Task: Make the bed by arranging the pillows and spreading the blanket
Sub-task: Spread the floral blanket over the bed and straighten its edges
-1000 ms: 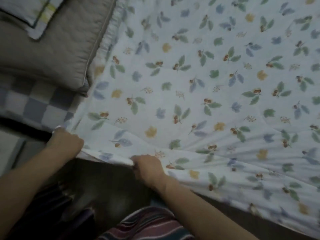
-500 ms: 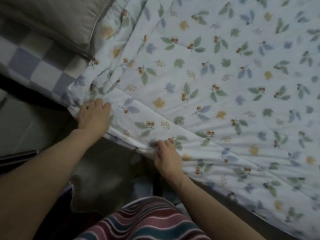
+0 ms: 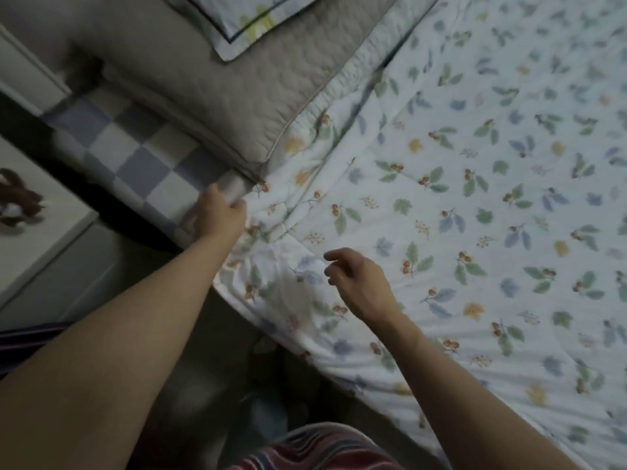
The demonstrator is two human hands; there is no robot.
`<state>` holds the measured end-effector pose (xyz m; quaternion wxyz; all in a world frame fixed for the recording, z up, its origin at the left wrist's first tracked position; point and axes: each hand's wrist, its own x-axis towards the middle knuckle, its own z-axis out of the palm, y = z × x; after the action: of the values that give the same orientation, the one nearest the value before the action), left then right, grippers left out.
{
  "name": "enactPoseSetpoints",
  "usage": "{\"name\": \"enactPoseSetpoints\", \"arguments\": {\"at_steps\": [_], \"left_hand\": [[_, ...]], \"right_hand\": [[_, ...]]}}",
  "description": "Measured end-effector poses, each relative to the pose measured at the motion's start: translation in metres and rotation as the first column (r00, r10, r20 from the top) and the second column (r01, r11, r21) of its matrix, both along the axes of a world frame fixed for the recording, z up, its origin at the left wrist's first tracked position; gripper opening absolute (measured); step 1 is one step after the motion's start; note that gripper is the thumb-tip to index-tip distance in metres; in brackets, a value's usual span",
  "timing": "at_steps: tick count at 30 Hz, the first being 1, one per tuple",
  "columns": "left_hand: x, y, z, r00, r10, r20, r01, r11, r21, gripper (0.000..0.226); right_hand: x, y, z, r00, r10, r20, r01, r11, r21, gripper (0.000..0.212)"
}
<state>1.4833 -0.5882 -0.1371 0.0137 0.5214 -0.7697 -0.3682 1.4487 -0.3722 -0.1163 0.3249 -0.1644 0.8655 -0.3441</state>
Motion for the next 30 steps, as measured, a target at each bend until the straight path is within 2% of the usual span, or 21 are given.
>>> {"name": "enactPoseSetpoints", "arguments": {"at_steps": [1, 3, 5, 7, 8, 9, 10, 11, 12, 13, 14, 16, 17, 18, 20, 22, 23, 24, 25, 27, 30], "left_hand": [[-0.006, -0.005, 0.000, 0.999, 0.048, 0.019, -0.051, 0.982, 0.183, 0.065], [-0.010, -0.005, 0.001, 0.993, 0.110, 0.047, -0.118, 0.840, 0.530, 0.071], [-0.010, 0.002, 0.004, 0.999, 0.027, 0.035, -0.043, 0.769, 0.638, 0.060], [-0.007, 0.017, 0.005, 0.962, -0.273, 0.021, 0.234, 0.859, 0.454, 0.048], [-0.004, 0.026, 0.008, 0.865, -0.498, 0.061, 0.468, 0.844, 0.260, 0.045], [-0.002, 0.035, 0.011, 0.722, -0.683, 0.114, 0.688, 0.726, -0.007, 0.048], [0.002, 0.042, 0.011, 0.559, -0.817, 0.145, 0.816, 0.509, -0.275, 0.056], [0.005, 0.048, 0.008, 0.402, -0.906, 0.136, 0.834, 0.301, -0.462, 0.065], [0.009, 0.051, 0.004, 0.260, -0.959, 0.113, 0.812, 0.154, -0.563, 0.066], [0.014, 0.051, -0.001, 0.165, -0.982, 0.096, 0.782, 0.071, -0.619, 0.059], [0.018, 0.050, -0.005, 0.135, -0.986, 0.097, 0.754, 0.039, -0.656, 0.049], [0.025, 0.048, -0.004, 0.229, -0.962, 0.148, 0.742, 0.074, -0.667, 0.037], [0.028, 0.048, -0.005, 0.302, -0.938, 0.169, 0.729, 0.113, -0.676, 0.037], [0.029, 0.052, -0.006, 0.365, -0.915, 0.171, 0.727, 0.166, -0.666, 0.037], [0.029, 0.057, -0.008, 0.427, -0.884, 0.189, 0.759, 0.237, -0.607, 0.037], [0.029, 0.061, -0.009, 0.412, -0.878, 0.246, 0.804, 0.223, -0.551, 0.027], [0.032, 0.062, -0.011, 0.399, -0.869, 0.292, 0.825, 0.202, -0.528, 0.017], [0.036, 0.062, -0.015, 0.382, -0.862, 0.334, 0.852, 0.187, -0.489, 0.019], [0.042, 0.064, -0.020, 0.359, -0.857, 0.369, 0.882, 0.181, -0.435, 0.033], [0.056, 0.062, -0.027, 0.369, -0.827, 0.425, 0.911, 0.232, -0.339, 0.051], [0.072, 0.058, -0.029, 0.408, -0.758, 0.509, 0.911, 0.303, -0.279, 0.051]], "right_hand": [[-0.007, -0.012, 0.003, 1.000, -0.027, -0.006, 0.027, 0.999, -0.026, 0.028], [-0.017, -0.031, 0.007, 0.993, -0.110, 0.031, 0.113, 0.990, -0.085, 0.027], [-0.028, -0.055, 0.007, 0.980, -0.193, 0.056, 0.199, 0.973, -0.120, 0.028], [-0.038, -0.078, 0.008, 0.971, -0.235, 0.049, 0.239, 0.963, -0.127, 0.040], [-0.044, -0.089, 0.007, 0.967, -0.249, 0.051, 0.254, 0.960, -0.117, 0.054], [-0.051, -0.098, 0.006, 0.968, -0.250, 0.034, 0.252, 0.964, -0.082, 0.070], [-0.055, -0.105, 0.005, 0.972, -0.233, -0.001, 0.233, 0.972, -0.019, 0.083], [-0.059, -0.108, 0.005, 0.978, -0.203, -0.047, 0.205, 0.977, 0.054, 0.084], [-0.063, -0.107, 0.005, 0.980, -0.174, -0.097, 0.185, 0.976, 0.118, 0.073], [-0.068, -0.102, 0.007, 0.974, -0.172, -0.146, 0.194, 0.968, 0.157, 0.052], [-0.074, -0.093, 0.007, 0.953, -0.231, -0.198, 0.260, 0.956, 0.137, 0.030], [-0.083, -0.064, 0.007, 0.854, -0.471, -0.222, 0.477, 0.878, -0.027, 0.014], [-0.085, -0.045, 0.010, 0.761, -0.620, -0.194, 0.606, 0.785, -0.130, 0.013], [-0.084, -0.022, 0.012, 0.629, -0.766, -0.132, 0.728, 0.640, -0.246, 0.017], [-0.066, 0.029, 0.013, 0.275, -0.958, 0.086, 0.906, 0.228, -0.357, 0.026], [-0.025, 0.084, 0.001, -0.077, -0.971, 0.227, 0.962, -0.133, -0.240, 0.025], [0.001, 0.105, -0.011, -0.198, -0.952, 0.232, 0.964, -0.232, -0.131, 0.021], [0.026, 0.124, -0.023, -0.266, -0.945, 0.190, 0.962, -0.273, -0.012, 0.013], [0.051, 0.139, -0.035, -0.270, -0.955, 0.125, 0.961, -0.258, 0.101, 0.011], [0.086, 0.149, -0.053, -0.222, -0.971, 0.091, 0.939, -0.188, 0.287, 0.031], [0.089, 0.154, -0.060, -0.212, -0.975, 0.061, 0.939, -0.186, 0.290, 0.033]]}}
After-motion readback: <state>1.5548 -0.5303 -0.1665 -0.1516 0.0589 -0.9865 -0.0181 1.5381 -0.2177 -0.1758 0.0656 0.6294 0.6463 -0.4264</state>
